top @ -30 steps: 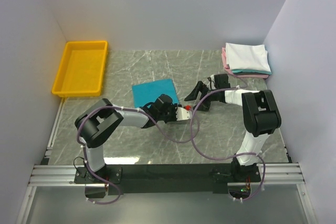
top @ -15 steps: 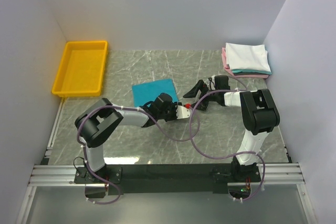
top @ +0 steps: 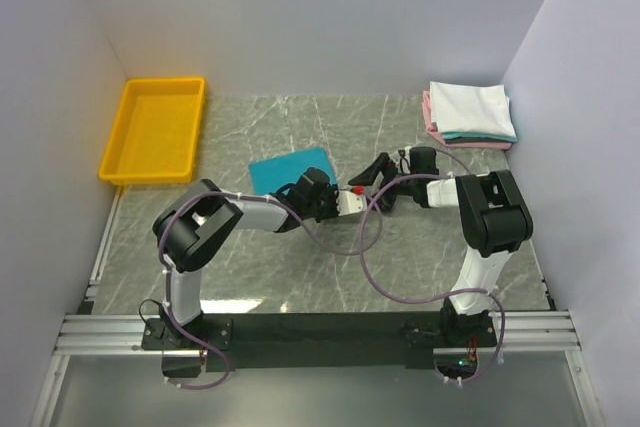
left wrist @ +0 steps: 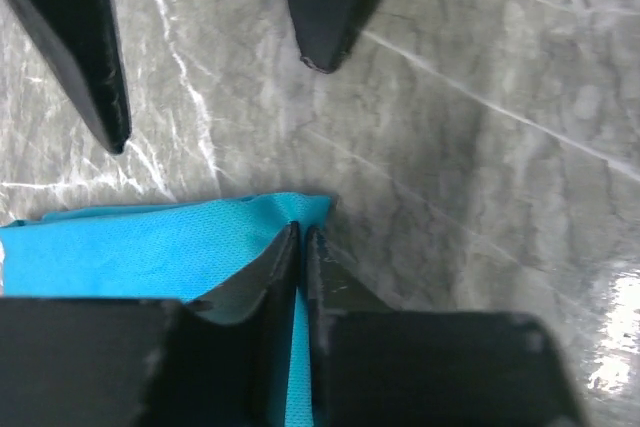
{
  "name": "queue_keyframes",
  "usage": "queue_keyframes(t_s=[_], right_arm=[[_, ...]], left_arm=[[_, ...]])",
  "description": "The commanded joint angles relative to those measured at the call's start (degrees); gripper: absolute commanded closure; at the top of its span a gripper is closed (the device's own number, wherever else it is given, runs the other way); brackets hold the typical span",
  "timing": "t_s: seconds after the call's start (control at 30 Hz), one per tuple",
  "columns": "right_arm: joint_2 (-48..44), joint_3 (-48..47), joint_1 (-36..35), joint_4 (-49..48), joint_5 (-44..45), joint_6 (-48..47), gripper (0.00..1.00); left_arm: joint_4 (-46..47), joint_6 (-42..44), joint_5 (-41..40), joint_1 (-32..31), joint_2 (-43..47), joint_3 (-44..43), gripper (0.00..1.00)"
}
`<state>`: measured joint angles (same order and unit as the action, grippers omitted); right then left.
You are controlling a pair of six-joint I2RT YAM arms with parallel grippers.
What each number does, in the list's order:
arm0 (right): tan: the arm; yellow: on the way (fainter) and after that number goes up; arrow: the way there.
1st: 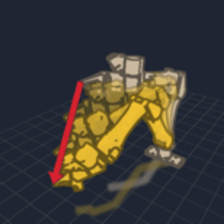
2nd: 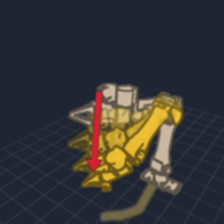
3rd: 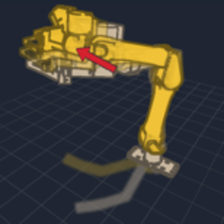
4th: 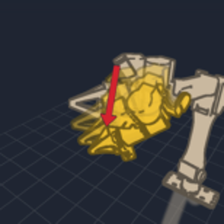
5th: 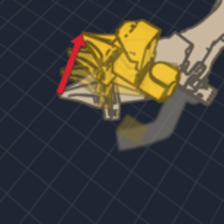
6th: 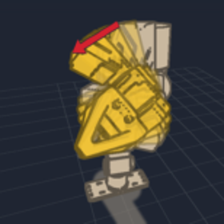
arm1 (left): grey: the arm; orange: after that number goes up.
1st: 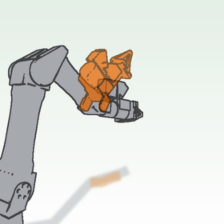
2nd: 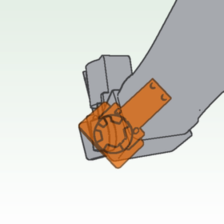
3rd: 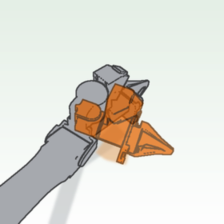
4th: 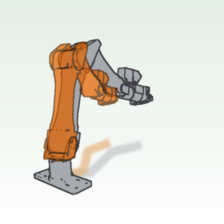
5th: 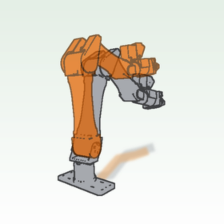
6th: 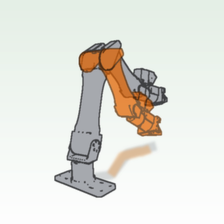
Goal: Fold and stack the t-shirts
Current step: Neatly place the folded tshirt to the corner
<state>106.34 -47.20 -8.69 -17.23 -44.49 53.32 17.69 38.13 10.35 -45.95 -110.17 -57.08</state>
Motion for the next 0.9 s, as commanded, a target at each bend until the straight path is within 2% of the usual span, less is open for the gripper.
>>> queue_keyframes(t_s=[0.0, 0.1, 0.57, 0.87], right_arm=[[2.2, 1.8, 0.2, -6.0, 1.0, 4.7, 0.09], [3.1, 1.8, -0.3, -8.2, 1.2, 7.0, 0.09], [7.5, -0.9, -8.4, -17.1, 7.9, 21.5, 0.03], [13.4, -8.1, -11.3, -19.2, 13.5, 24.6, 0.04]], left_arm=[[0.1, -0.9, 2.6, 0.8, 0.9, -1.9, 0.92], [0.8, -2.0, 3.5, 0.9, 3.0, -1.0, 0.99], [0.5, -6.4, 8.6, 2.0, 8.6, -1.5, 0.99], [0.5, -6.8, 10.2, 2.4, 8.5, -1.5, 0.99]])
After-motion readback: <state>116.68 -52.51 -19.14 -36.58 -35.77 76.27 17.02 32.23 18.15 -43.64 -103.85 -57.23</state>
